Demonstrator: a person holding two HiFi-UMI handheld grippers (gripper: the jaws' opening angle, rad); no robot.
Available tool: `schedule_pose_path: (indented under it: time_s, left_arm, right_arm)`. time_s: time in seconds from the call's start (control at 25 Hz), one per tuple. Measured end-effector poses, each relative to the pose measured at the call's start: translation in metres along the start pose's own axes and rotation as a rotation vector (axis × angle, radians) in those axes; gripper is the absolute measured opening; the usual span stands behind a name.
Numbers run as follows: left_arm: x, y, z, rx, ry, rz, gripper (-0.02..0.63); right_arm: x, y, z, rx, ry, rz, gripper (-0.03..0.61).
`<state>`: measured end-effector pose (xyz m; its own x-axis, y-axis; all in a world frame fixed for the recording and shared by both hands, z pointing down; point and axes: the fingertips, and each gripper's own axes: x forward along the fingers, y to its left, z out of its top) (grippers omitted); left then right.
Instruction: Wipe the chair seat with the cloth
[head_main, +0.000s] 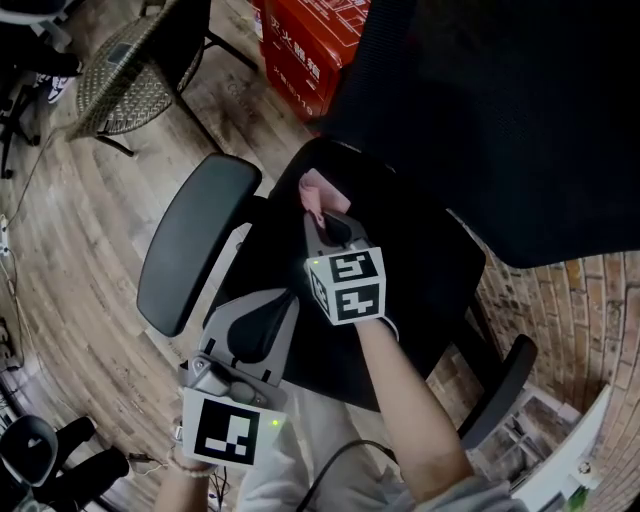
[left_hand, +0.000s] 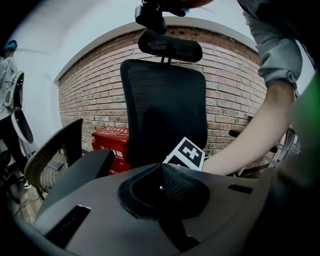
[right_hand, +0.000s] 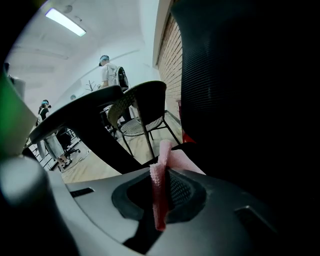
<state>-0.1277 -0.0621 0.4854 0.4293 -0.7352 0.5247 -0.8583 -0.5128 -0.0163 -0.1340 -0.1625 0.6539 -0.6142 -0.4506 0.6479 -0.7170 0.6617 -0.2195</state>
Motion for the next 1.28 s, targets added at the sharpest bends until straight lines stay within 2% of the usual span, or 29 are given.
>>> schedule_pose_path:
  time_s: [0.16,0.48,0.92,1.28]
  left_arm:
    - [-0.005,0.004,-0.001,0.010,0.008,-0.005,0.018]
    - [0.003,-0.006,0.002,0.052,0.009,-0.058,0.018]
    - [0.032,-0.061,0.019,0.140,-0.010,-0.204,0.018]
    - [0.053,-0.112,0.032,0.213,-0.032,-0.338,0.018]
  right_arm:
    - [0.002,0.012,-0.004,-0.001,0.012,0.005,0.054]
    - [-0.016,-0.011,-0.029,0.062,0.029,-0.082,0.054]
    - [-0.089,-0.083,-0.080,0.175,0.039,-0.288,0.055]
    - [-0.174,-0.128,-0.133,0.309,0.051,-0.514,0.055]
